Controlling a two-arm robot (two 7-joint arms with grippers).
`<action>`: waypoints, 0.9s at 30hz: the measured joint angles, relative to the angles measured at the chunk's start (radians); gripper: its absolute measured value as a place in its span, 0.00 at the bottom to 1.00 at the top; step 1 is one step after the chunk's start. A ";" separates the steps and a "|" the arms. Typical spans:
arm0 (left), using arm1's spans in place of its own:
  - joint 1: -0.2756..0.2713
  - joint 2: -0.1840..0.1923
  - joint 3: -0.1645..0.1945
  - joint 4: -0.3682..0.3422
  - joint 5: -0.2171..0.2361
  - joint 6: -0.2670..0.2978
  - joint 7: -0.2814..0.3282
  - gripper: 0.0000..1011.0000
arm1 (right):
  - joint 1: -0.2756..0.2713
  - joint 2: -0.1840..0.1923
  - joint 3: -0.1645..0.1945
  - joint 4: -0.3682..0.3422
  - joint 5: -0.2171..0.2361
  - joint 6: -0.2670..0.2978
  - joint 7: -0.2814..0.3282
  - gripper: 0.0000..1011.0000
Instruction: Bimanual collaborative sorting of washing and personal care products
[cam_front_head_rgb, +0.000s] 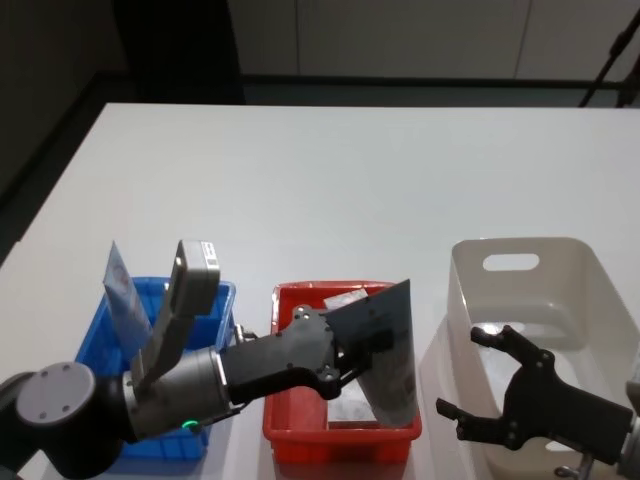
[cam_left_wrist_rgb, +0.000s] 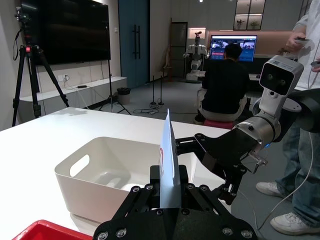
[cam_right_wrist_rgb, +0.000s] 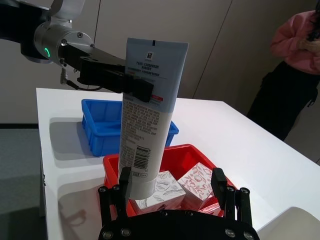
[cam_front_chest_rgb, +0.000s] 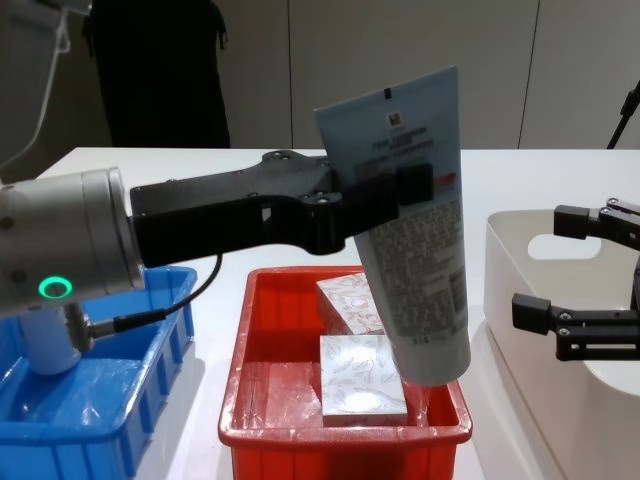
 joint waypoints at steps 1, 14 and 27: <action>0.000 0.000 0.000 0.000 0.000 0.000 0.000 0.19 | 0.001 -0.001 -0.001 0.001 0.000 0.000 0.003 0.99; 0.000 0.000 0.000 0.000 0.000 0.000 0.000 0.19 | 0.032 -0.022 -0.031 0.017 -0.005 -0.012 0.035 0.99; 0.000 0.000 0.000 0.000 0.000 0.000 0.000 0.19 | 0.064 -0.042 -0.069 0.035 -0.019 -0.020 0.047 0.99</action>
